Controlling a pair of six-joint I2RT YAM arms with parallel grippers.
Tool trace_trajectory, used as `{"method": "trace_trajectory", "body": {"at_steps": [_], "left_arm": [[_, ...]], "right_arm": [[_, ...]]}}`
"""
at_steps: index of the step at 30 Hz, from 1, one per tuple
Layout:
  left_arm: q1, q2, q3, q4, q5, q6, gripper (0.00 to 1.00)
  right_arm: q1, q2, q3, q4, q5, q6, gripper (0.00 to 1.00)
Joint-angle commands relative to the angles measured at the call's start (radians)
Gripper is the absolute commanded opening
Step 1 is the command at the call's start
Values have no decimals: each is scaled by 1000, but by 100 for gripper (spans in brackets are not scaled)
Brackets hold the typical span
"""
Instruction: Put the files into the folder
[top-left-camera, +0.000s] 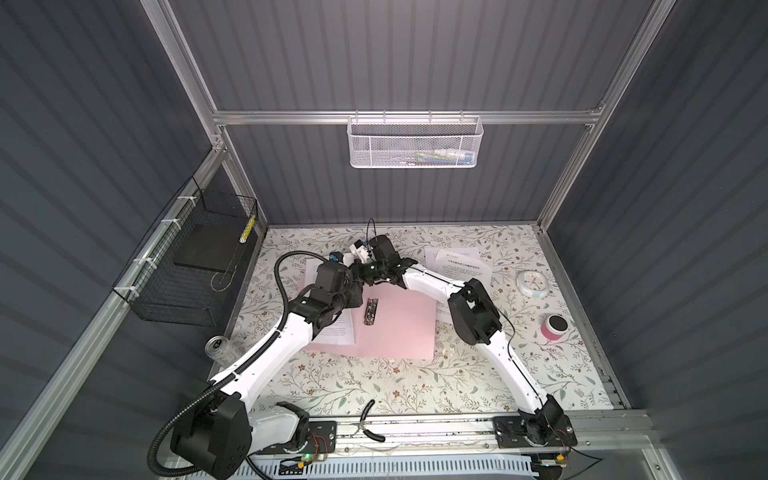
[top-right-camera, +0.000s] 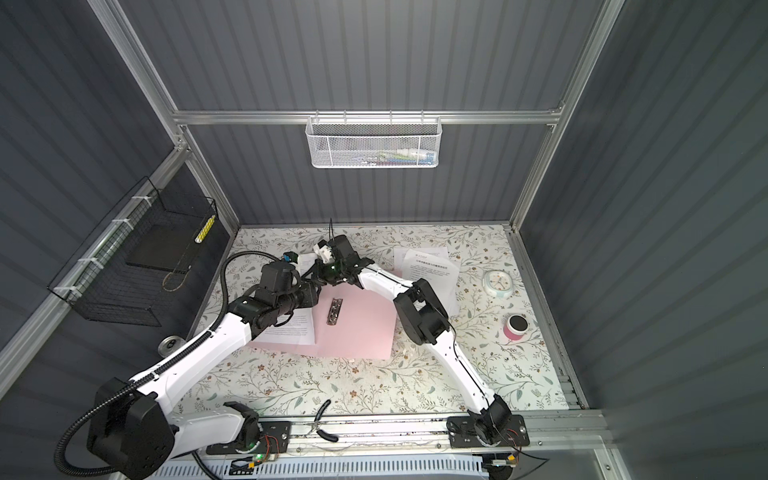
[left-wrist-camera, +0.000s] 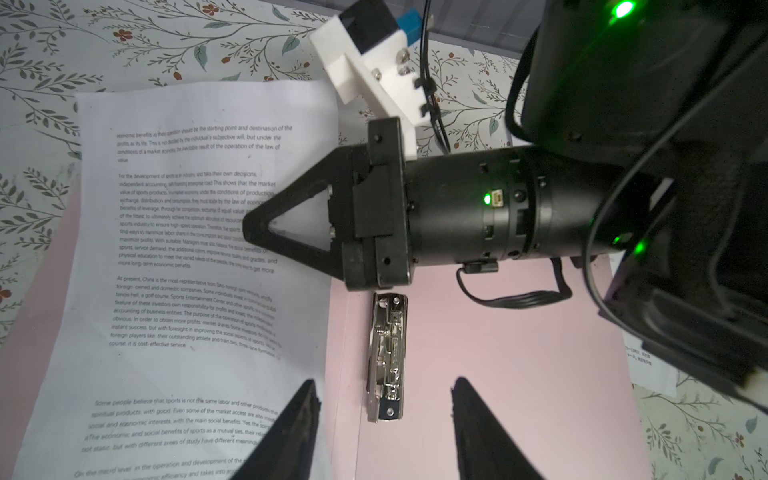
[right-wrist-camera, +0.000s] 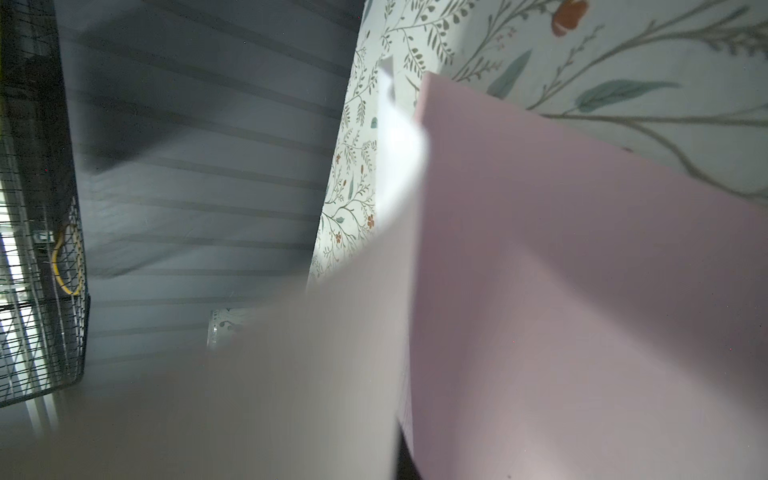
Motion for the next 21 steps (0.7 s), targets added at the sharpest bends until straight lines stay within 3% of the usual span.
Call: {"method": "trace_trajectory", "body": {"at_steps": [1,21], "left_arm": [[5,9,12,18,13,-5,53],[5,14,-5,34,15,-29,53]], "right_arm": [[1,44,22,-8,3,15,0],[11,23,-71,-8,108,71,0]]}}
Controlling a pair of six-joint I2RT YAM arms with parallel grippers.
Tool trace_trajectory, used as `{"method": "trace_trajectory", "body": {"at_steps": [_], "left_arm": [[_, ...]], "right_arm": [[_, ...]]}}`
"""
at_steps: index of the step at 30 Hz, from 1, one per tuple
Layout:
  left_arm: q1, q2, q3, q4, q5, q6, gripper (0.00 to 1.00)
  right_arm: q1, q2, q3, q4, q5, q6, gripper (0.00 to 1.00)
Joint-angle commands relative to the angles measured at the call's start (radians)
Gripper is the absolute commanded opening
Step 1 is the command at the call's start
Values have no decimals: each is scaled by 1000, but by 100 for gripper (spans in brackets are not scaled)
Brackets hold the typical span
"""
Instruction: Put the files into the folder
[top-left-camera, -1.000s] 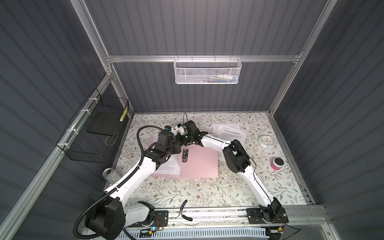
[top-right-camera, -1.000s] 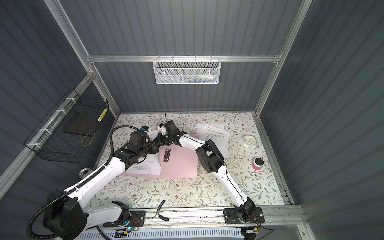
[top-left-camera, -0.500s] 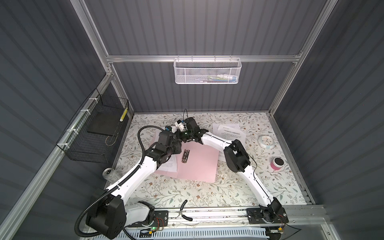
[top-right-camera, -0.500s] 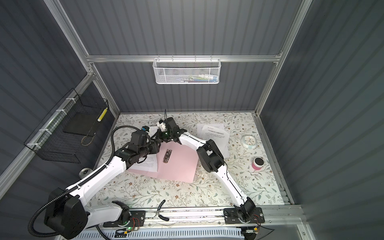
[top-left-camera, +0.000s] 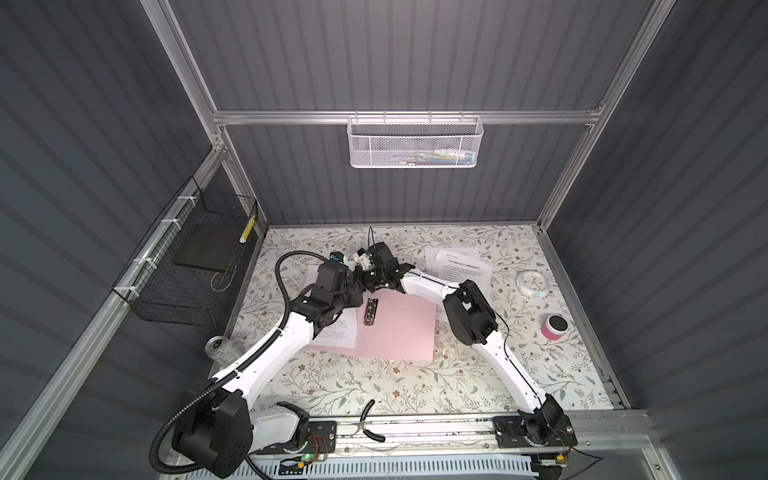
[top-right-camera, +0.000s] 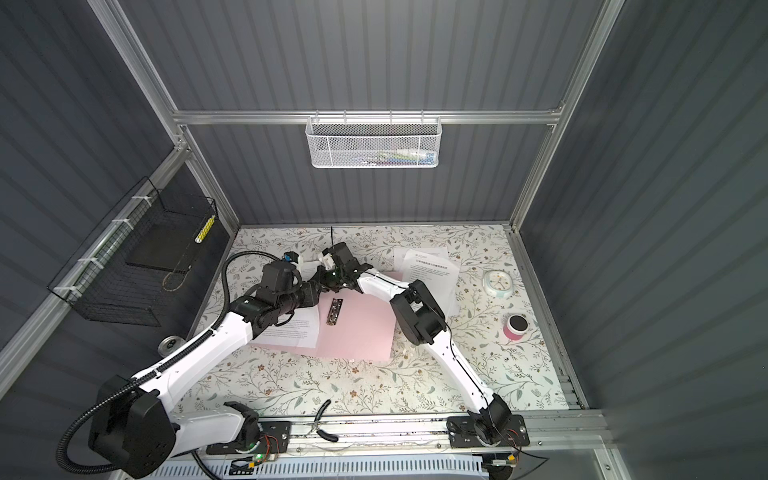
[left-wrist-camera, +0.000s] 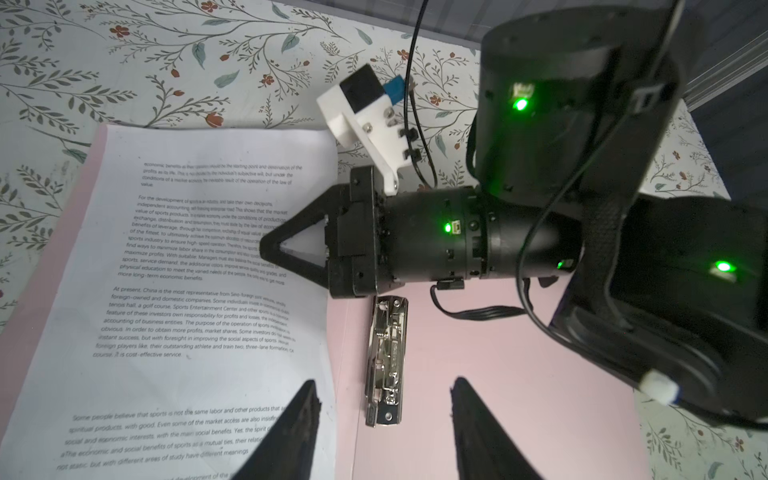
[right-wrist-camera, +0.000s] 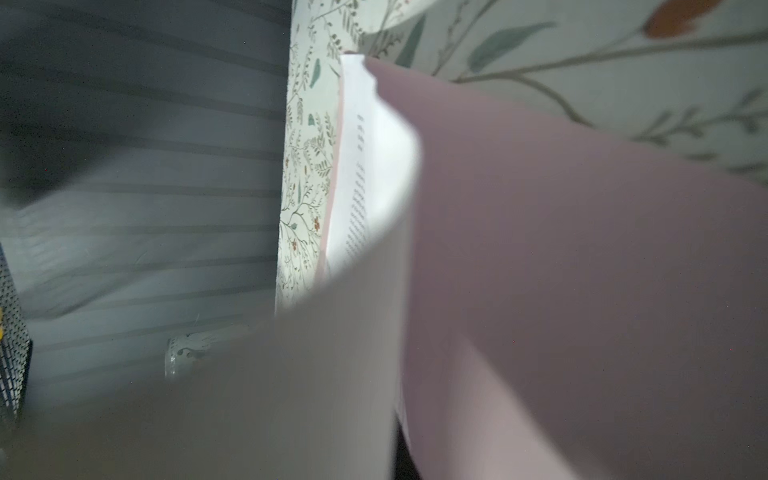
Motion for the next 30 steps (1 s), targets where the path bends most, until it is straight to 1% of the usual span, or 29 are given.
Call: {"method": "trace_trajectory", "body": {"at_steps": [1,4,12,18,27,30], "left_arm": [[5,6,-5,17,14,-18,53],[5,-2,-10,18,6,-25,53],[5,3,-19,34,12,-36,52],[5,-2,-30,48,8,-45,52],[5,-21,-47,51,-6,-57,52],[5,-24,-46,49,-9,-56,52]], "right_arm": [[7,-29,-40,19,44,32,0],[4,-35,-47,20,61,34,0],[10,-28,-37,7,61,41,0],[34,-32,-61,33,93,86,0],[53,-15,-57,41,101,141,0],[48,-25,-54,27,88,123,0]]}}
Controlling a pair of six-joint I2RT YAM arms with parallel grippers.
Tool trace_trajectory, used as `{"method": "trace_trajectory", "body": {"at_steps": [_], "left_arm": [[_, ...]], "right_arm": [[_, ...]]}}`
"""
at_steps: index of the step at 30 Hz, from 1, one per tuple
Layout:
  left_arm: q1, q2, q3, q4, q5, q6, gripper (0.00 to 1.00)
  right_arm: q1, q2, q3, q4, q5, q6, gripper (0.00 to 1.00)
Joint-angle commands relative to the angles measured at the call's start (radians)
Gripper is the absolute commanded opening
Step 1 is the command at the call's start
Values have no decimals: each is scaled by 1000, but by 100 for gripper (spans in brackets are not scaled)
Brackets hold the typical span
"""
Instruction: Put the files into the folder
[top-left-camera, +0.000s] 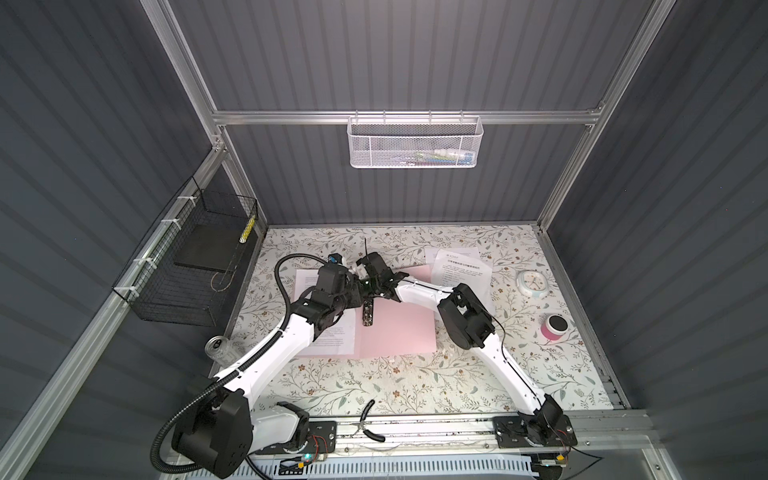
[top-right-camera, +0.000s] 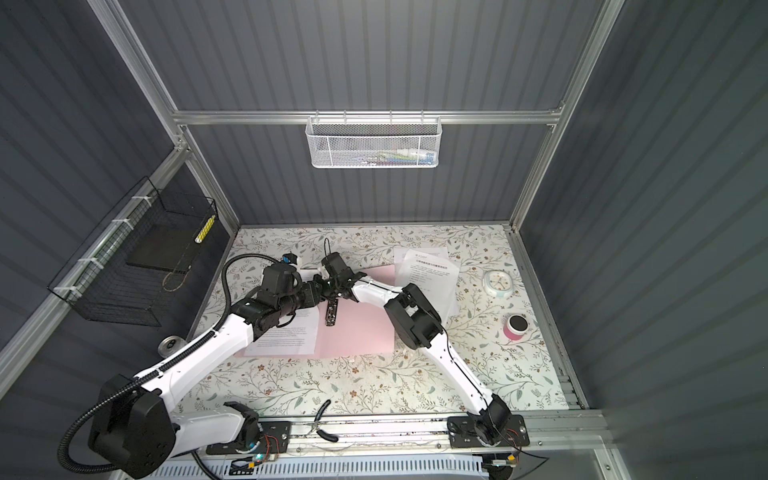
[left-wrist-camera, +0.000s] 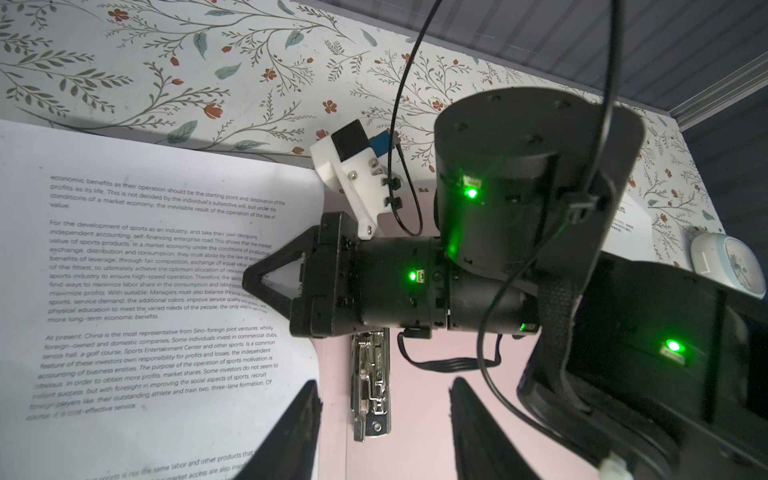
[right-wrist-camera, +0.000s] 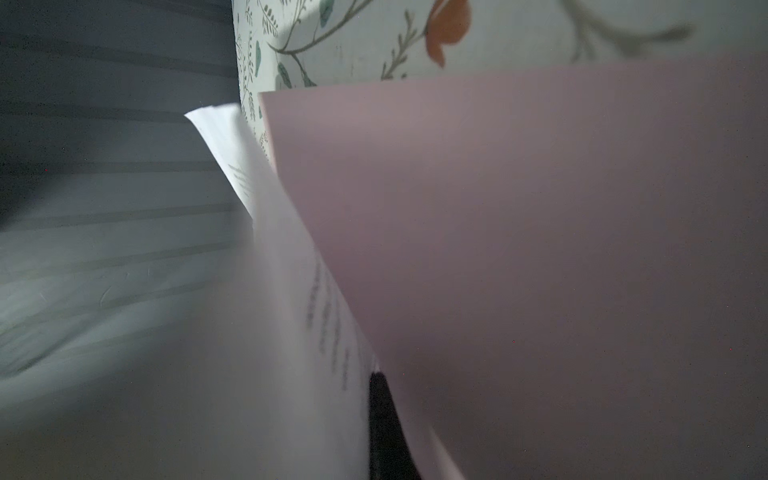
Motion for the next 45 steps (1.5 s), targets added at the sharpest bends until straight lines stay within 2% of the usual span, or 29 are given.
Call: {"method": "trace_trajectory", "body": {"at_steps": [1,7,14,19,25,34,41,43,45], "left_arm": [[5,-25,-13,5,-9,-11,52],[5,-35,-5,3,-14,-3,52],[5,-22,-4,15,-6,-5,52],[5,-10,-5,23,-3,-6,52],[5,-16,-5,14,-10,-10,52],[5,-45,-38,14,-20,-35,52],[5,-55,-52,23,-30,-41,52],[5,-56,-55,28,-34,-41,52],[5,-55,-56,31,-35,-41,52]], "right_arm": [[-5,-29,0,-13,-3,-10,0],[-42,-26,126,-196,-58,-152,0],[-68,1,187,-274,-108,-212,0],[-56,36,217,-286,-124,-204,0],[-39,50,190,-211,-115,-117,0],[-13,-17,6,-8,-22,50,0],[-14,-28,37,-95,-27,-31,0],[-17,-48,14,-97,-22,-55,14],[-19,-61,10,-119,-11,-77,15]]}}
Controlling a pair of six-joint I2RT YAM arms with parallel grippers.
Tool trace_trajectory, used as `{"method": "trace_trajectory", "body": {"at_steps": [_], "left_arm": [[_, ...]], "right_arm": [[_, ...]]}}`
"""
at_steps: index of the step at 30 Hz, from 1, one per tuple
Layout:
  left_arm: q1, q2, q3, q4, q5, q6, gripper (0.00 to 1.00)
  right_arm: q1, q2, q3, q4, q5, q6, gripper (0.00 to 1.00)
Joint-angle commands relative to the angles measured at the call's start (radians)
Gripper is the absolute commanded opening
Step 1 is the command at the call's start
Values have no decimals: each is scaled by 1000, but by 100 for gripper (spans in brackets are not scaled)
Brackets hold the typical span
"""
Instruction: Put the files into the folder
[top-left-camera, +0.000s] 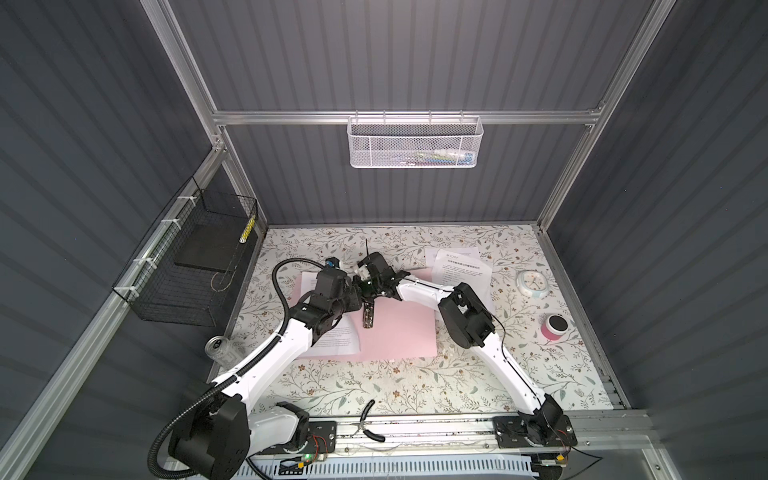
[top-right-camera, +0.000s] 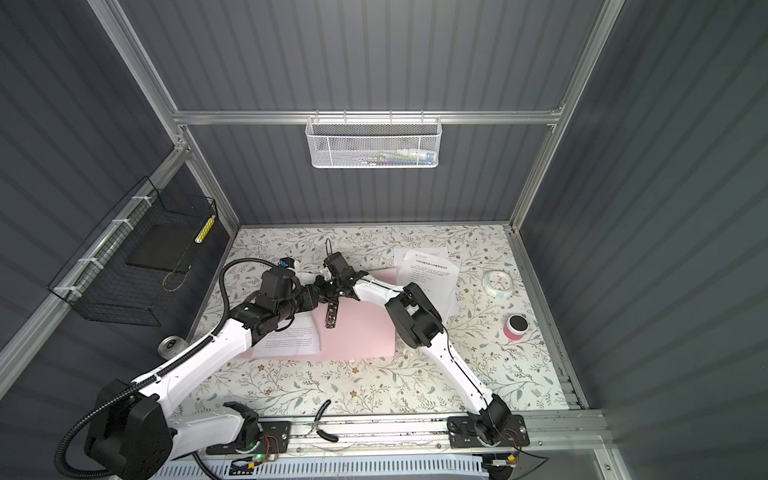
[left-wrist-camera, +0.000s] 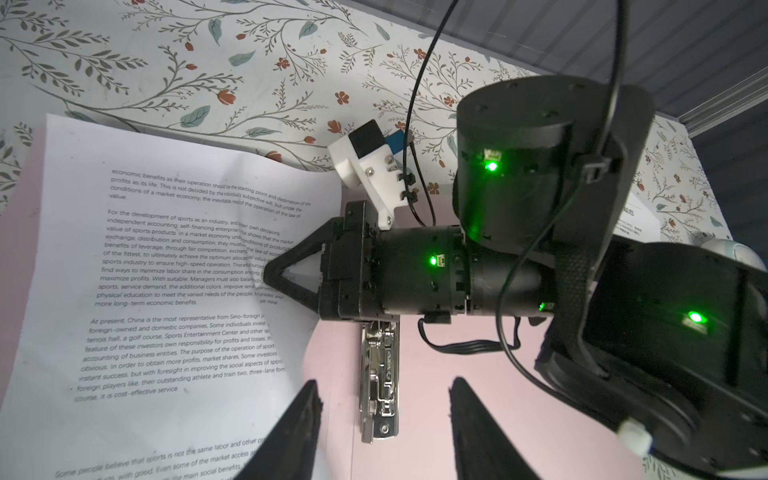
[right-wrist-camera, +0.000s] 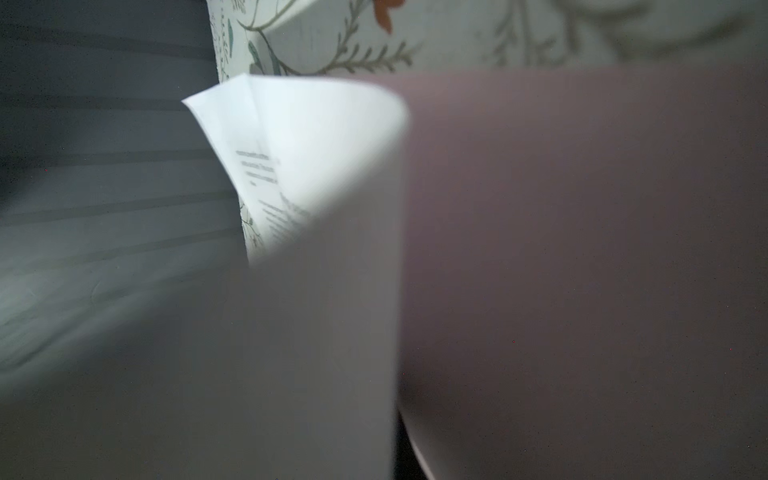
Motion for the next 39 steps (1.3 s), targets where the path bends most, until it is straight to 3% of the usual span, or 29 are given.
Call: {"method": "trace_trajectory", "body": {"at_steps": [1,5,13,21,31,39], "left_arm": [[5,-20,-11,17,-17,-14,52],[5,-19,-9,19,-23,-13,52],[5,-22,-3,20,-33,-3,52],[5,-42,-28,36,-30,-12,52],[5,-68,-61,37,-21,-24,52],[5,-95,-78,21,-30,-39,52]], "right_arm": [[-4,-67,-1,-61,27,-65,22],[-4,-89,-21,-79,24,-94,50],[5,-212,-173,-69,29,-154,51],[19,-231,-304,-2,-9,-118,40],[36,-311,-439,47,26,-116,0],[24,-317,-488,33,-1,-160,0]]}}
